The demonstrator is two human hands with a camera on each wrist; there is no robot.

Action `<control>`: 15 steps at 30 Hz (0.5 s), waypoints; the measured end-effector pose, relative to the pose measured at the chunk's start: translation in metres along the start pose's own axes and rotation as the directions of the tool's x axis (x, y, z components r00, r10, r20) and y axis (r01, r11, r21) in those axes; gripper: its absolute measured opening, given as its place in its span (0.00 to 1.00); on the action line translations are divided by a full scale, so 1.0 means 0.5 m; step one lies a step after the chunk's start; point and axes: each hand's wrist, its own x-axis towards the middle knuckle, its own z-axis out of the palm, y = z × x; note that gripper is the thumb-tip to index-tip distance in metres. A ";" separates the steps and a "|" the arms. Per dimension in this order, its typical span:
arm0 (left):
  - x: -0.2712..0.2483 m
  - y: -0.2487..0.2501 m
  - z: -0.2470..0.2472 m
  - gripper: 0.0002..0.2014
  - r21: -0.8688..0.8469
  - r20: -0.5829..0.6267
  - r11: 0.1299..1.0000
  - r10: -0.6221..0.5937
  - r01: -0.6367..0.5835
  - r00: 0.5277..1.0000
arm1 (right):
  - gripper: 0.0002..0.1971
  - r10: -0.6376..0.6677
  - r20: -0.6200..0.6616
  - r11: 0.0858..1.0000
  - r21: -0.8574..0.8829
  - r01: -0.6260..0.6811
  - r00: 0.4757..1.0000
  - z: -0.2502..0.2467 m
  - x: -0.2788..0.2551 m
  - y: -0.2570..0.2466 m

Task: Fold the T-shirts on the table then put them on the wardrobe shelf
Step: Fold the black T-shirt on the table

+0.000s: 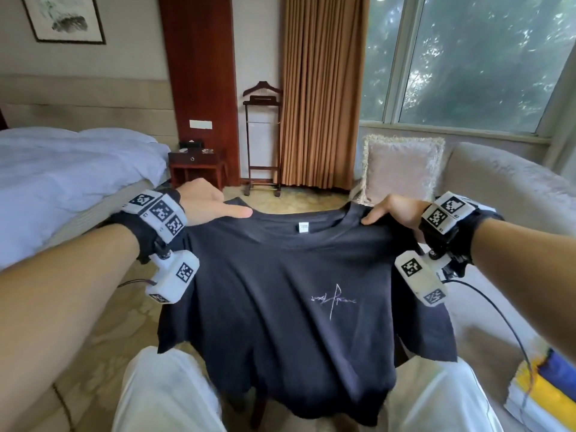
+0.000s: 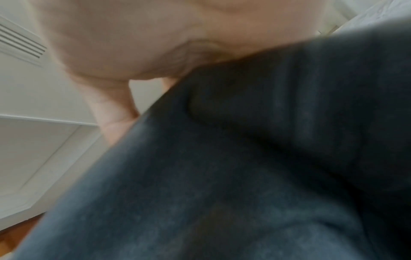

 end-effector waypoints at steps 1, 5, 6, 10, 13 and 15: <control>0.005 -0.007 0.001 0.32 -0.038 0.048 0.999 -0.014 0.015 0.999 | 0.25 -0.014 -0.040 1.000 -0.007 0.013 0.999 0.003 0.011 0.000; 0.034 -0.022 0.020 0.25 -0.116 0.148 0.993 -0.015 0.033 0.989 | 0.23 -0.026 -0.207 0.999 -0.042 0.018 0.978 0.022 0.061 0.004; 0.045 -0.027 0.029 0.19 -0.119 0.166 0.992 -0.015 0.035 0.986 | 0.19 -0.020 -0.228 0.999 -0.028 0.014 0.974 0.028 0.075 0.008; 0.114 -0.065 0.069 0.08 -0.069 0.181 0.996 -0.041 0.055 0.983 | 0.11 -0.005 -0.292 1.000 0.008 0.007 0.956 0.057 0.143 0.032; 0.181 -0.103 0.113 0.14 -0.047 0.174 0.992 -0.103 0.113 0.979 | 0.12 -0.009 -0.310 0.999 -0.038 -0.003 0.951 0.077 0.204 0.047; 0.223 -0.127 0.151 0.21 -0.063 0.086 0.984 -0.160 0.166 0.983 | 0.09 -0.017 -0.295 0.991 -0.130 -0.022 0.955 0.089 0.247 0.061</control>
